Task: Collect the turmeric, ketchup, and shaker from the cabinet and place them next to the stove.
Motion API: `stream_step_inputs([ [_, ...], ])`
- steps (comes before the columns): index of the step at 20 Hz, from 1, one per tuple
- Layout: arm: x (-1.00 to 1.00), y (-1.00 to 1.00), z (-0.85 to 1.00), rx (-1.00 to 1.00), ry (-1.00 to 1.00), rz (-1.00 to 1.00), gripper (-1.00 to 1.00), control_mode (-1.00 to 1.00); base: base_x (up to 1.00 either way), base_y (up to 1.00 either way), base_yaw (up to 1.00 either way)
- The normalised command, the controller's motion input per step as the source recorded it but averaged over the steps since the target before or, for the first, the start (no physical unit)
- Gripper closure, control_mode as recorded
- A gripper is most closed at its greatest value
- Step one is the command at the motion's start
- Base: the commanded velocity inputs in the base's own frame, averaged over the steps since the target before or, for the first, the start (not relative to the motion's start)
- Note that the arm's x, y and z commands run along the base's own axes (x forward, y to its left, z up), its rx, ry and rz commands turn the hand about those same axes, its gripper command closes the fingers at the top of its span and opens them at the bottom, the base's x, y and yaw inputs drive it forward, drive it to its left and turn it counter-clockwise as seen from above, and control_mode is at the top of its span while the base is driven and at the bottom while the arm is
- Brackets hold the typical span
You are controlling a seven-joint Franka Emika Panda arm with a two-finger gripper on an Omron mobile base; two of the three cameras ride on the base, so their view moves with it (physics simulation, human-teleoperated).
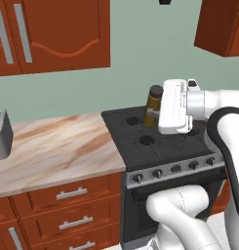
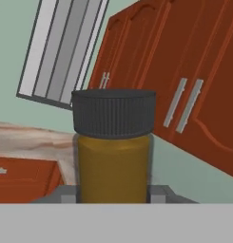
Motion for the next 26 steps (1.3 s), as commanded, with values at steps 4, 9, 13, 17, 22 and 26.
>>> stream_step_inputs([
  [4, 0.00, 0.00, 0.00, 0.00, 0.00, 0.00, 1.00, 1.00, 0.16, 0.68, -0.17],
  [9, 0.00, 0.00, 0.00, 0.00, 0.00, 0.00, 1.00, 1.00, 0.60, 0.26, -0.04],
  [13, 0.00, 0.00, 0.00, 0.00, 0.00, 0.00, 1.00, 1.00, 0.76, 0.01, 0.00],
  [17, 0.10, -0.03, -0.16, -0.01, 0.00, 0.03, 1.00, -1.00, 0.44, 0.00, 0.03],
  [22, 0.39, -0.22, -0.92, -0.09, 0.04, 0.16, 1.00, -1.00, 0.00, 0.00, 0.00],
  [26, 0.44, -0.11, -0.96, -0.15, 0.15, 0.14, 1.00, -1.00, 0.00, 0.00, 0.00],
])
